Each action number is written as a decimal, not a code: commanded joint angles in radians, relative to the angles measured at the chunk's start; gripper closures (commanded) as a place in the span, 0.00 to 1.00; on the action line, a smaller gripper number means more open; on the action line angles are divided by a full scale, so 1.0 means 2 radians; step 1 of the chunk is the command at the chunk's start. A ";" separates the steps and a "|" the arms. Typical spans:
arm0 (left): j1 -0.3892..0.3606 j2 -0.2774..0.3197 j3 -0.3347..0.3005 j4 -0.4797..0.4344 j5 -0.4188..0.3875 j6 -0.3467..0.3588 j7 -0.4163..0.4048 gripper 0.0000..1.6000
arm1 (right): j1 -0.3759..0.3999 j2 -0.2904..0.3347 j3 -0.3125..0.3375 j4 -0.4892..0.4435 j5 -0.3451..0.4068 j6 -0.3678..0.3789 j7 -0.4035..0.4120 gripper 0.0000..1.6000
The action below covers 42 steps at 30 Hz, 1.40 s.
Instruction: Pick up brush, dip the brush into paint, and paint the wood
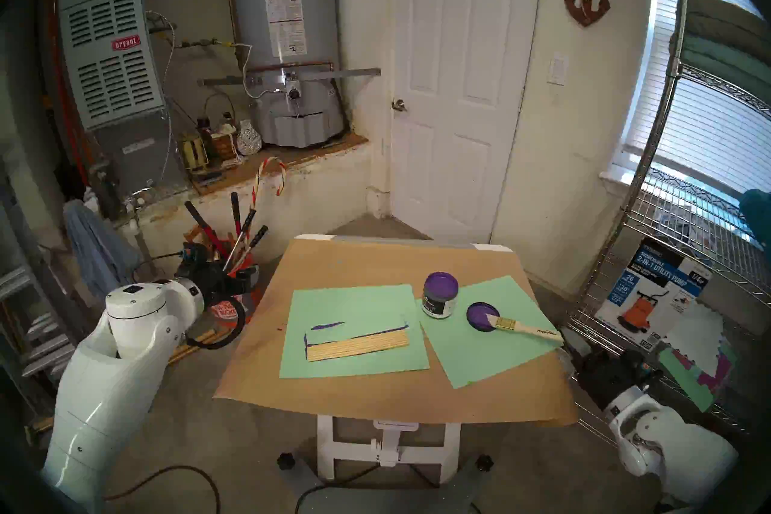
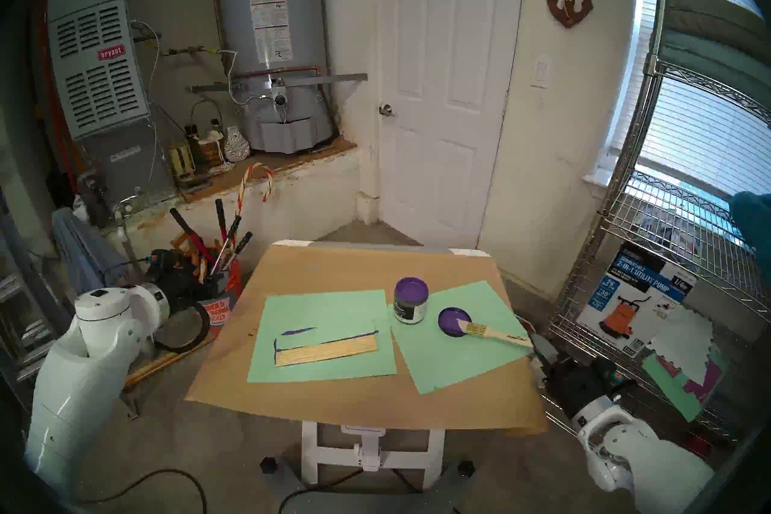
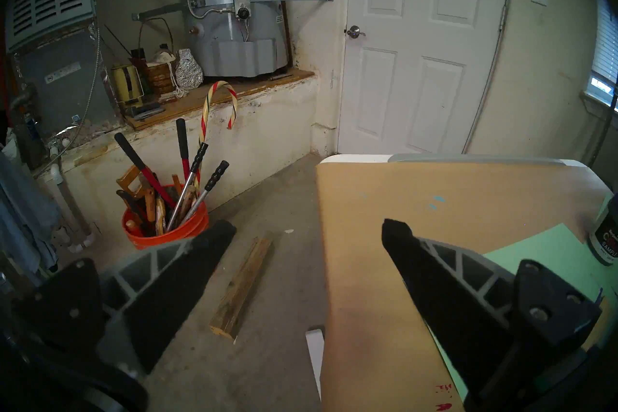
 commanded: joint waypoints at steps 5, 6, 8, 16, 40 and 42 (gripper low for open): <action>-0.003 0.001 -0.005 -0.008 -0.001 -0.001 0.001 0.00 | -0.009 0.007 0.028 -0.038 -0.006 -0.010 0.022 1.00; -0.003 0.001 -0.005 -0.008 -0.001 -0.001 0.001 0.00 | -0.011 0.008 0.032 -0.041 -0.004 -0.008 0.021 1.00; -0.003 0.001 -0.005 -0.008 -0.001 -0.001 0.001 0.00 | -0.012 0.010 0.036 -0.044 -0.011 -0.012 0.027 1.00; -0.002 0.001 -0.006 -0.009 -0.001 -0.001 0.001 0.00 | -0.022 0.050 0.040 -0.061 -0.034 0.004 -0.018 1.00; -0.002 0.001 -0.006 -0.009 -0.001 -0.001 0.001 0.00 | -0.026 0.027 0.056 -0.056 -0.024 0.011 -0.032 1.00; -0.002 0.001 -0.006 -0.009 -0.001 -0.001 0.001 0.00 | -0.025 0.022 0.059 -0.054 -0.022 0.008 -0.021 1.00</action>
